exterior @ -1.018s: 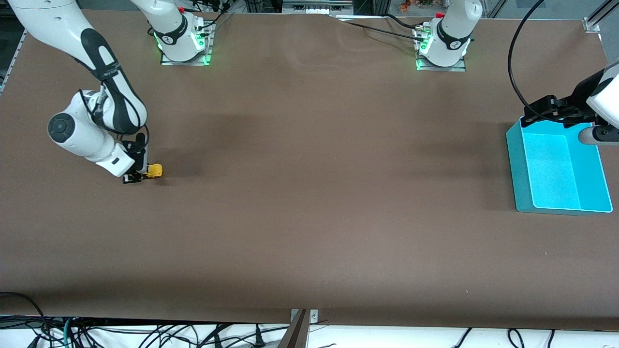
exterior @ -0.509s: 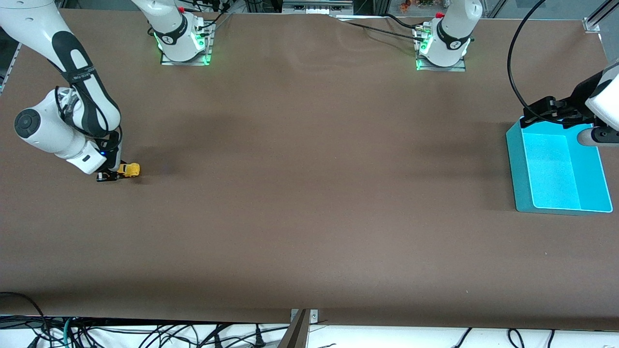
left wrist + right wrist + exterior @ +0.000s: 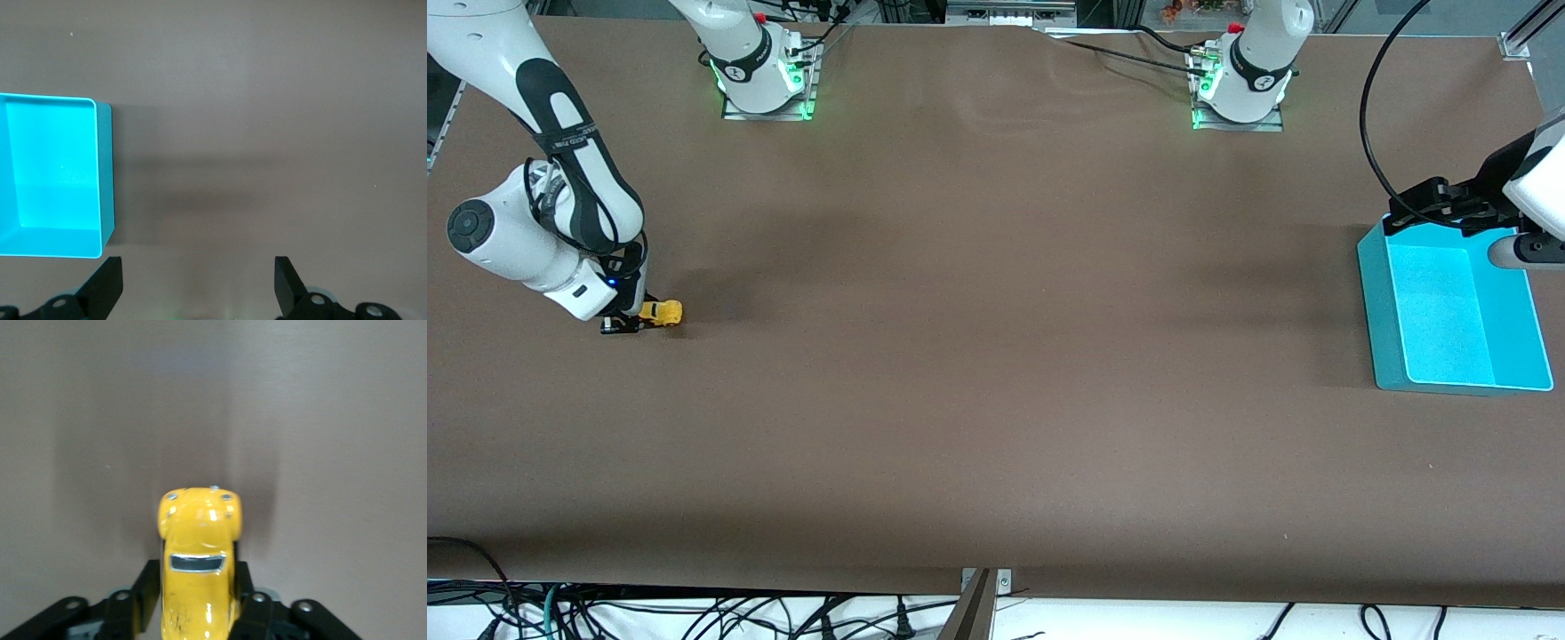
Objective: Wind and store yellow beetle car
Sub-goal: 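Drag the car backward along the table with the right gripper, then open the right gripper to release the car while the left gripper lifts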
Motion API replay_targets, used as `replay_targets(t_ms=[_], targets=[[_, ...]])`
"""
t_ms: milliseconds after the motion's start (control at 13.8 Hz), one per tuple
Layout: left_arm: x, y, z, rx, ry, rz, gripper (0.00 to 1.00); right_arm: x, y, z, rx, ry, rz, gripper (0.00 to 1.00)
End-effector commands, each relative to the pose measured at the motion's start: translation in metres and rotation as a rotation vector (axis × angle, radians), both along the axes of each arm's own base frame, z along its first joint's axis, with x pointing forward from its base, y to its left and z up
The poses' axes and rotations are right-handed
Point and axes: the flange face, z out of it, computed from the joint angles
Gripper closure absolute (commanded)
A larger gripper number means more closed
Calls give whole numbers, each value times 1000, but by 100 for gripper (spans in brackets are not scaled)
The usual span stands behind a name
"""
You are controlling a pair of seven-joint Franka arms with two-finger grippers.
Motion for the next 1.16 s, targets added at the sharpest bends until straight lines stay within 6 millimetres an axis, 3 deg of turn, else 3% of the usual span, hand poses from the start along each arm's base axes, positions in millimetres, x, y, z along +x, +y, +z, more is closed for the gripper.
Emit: replay_targets(t_ms=[0,436,655,945,1091], targets=[[2,0,4,-16,-8,5,0,-4,2,-26,29,41,10,0],[2,0,4,-16,-8,5,0,19,13,-5,45,30,41,0],[2,0,4,-16,-8,5,0,39,36,13,68,22,141,0],[2,1,4,-14,-8,5,0,68,66,72,69,-47,206,0],[2,2,4,-13,-8,7,0,73,69,121,60,-119,139,0]])
